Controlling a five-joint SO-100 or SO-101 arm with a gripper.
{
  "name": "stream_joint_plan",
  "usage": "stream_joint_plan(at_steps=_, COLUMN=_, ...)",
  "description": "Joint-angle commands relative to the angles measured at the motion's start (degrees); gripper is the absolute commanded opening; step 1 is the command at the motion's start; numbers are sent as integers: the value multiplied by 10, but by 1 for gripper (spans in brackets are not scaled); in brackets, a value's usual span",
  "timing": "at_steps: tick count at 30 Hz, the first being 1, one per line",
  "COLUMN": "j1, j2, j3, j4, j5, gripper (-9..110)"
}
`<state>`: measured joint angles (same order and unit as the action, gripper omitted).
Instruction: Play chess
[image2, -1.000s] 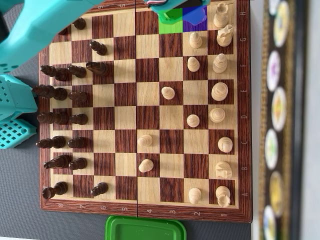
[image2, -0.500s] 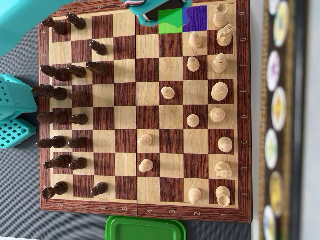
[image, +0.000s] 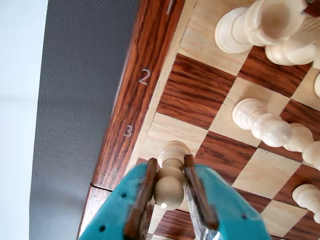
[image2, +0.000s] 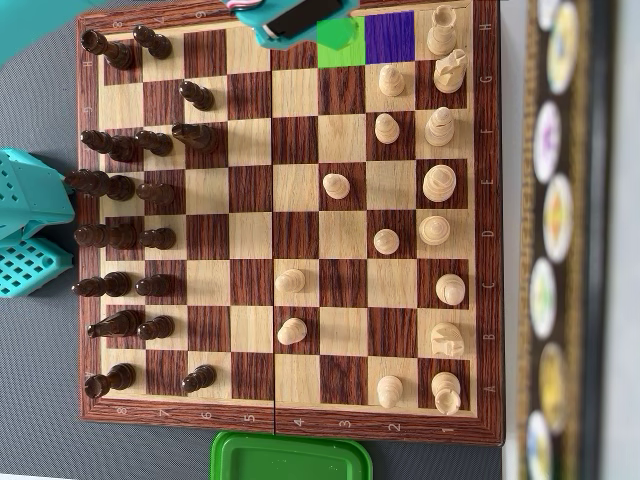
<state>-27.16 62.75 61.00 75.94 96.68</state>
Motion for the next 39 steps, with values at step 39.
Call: stream_joint_plan(at_steps=39, j1=7, j2=-20, j3=28, j4=-31, j5=-1, gripper=4)
